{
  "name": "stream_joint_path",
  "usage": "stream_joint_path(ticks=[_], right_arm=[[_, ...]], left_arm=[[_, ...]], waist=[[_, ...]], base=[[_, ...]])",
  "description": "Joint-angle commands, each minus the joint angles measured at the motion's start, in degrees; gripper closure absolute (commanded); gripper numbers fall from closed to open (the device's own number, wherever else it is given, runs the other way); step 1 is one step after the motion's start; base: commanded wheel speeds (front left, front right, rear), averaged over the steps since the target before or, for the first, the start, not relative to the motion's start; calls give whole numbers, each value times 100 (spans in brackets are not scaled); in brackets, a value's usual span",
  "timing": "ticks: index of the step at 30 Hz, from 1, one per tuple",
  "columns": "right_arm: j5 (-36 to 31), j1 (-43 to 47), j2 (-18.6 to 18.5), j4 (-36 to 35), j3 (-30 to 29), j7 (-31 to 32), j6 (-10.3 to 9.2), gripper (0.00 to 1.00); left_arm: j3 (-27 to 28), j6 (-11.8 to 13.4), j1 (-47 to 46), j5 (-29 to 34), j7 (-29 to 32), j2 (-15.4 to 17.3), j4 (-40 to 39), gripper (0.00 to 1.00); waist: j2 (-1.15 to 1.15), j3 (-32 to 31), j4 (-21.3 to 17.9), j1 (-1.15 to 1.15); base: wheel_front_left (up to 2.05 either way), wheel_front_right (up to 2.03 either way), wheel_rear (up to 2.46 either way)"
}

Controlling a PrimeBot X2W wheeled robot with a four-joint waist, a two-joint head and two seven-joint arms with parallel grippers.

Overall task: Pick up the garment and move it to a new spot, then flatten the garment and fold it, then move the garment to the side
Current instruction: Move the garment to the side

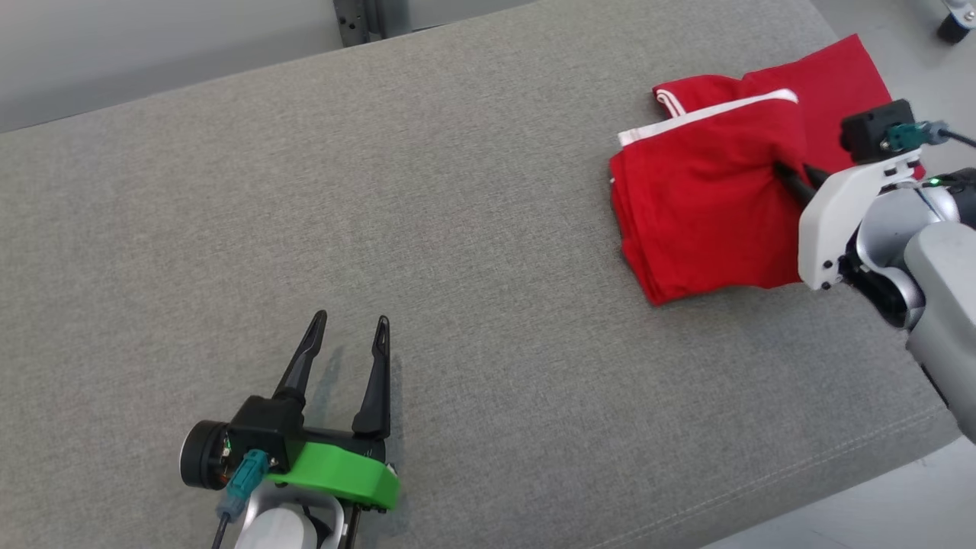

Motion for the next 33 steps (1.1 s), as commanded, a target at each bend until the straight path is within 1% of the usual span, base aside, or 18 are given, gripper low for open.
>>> stream_joint_path(ticks=[1, 9, 14, 18, 23, 25, 29, 30, 31, 32, 33], right_arm=[[-48, -143, -109, 60, 51, 48, 0, 100], [-97, -709, -744, 474, 234, 209, 0, 100], [-57, -956, -997, 740, 298, 313, -1, 100], [-167, -1153, -1270, 998, 396, 290, -3, 100], [-270, -1352, -1399, 1379, 381, 156, -3, 100], [-286, -1399, -1392, 1496, 386, 92, -3, 100], [-575, -1478, -1412, 1815, 414, -146, -3, 100], [-659, -1508, -1437, 1944, 390, -230, -4, 85], [-749, -1544, -1448, 2056, 363, -325, -4, 65], [-841, -1561, -1425, 2205, 326, -398, -4, 50], [-924, -1563, -1383, 2339, 295, -463, -4, 0]], left_arm=[[-2, 12, -56, -28, -36, 13, -22, 0], [-55, 29, -125, -27, -45, 14, -86, 0], [-111, 3, -186, 13, -55, 30, -130, 0], [-192, -19, -250, 50, -57, 28, -175, 0], [-282, -29, -313, 79, -48, 17, -204, 0], [-314, -28, -340, 87, -41, 16, -204, 0], [-352, -10, -370, 103, -28, 28, -195, 0], [-364, -6, -386, 105, -23, 29, -198, 0], [-373, -4, -402, 105, -16, 30, -199, 0], [-377, -1, -409, 105, -16, 35, -198, 0], [-383, 2, -406, 106, -14, 42, -195, 0]], waist=[[0, 29, 271, 0], [0, 224, 722, 0], [0, 405, 899, 0], [0, 570, 1036, 0], [0, 705, 1154, 0], [0, 742, 1183, 0], [0, 796, 1211, 0], [0, 808, 1217, 0], [0, 816, 1222, 0], [0, 821, 1223, 0], [0, 822, 1219, 0]], base=[[0, 0, 0], [0, 0, 0], [0, 0, 0], [0, 0, 0], [0, 0, 0], [0, 0, 0], [0, 0, 0], [0, 0, 0], [0, 0, 0], [0, 0, 0], [0, 0, 0]])
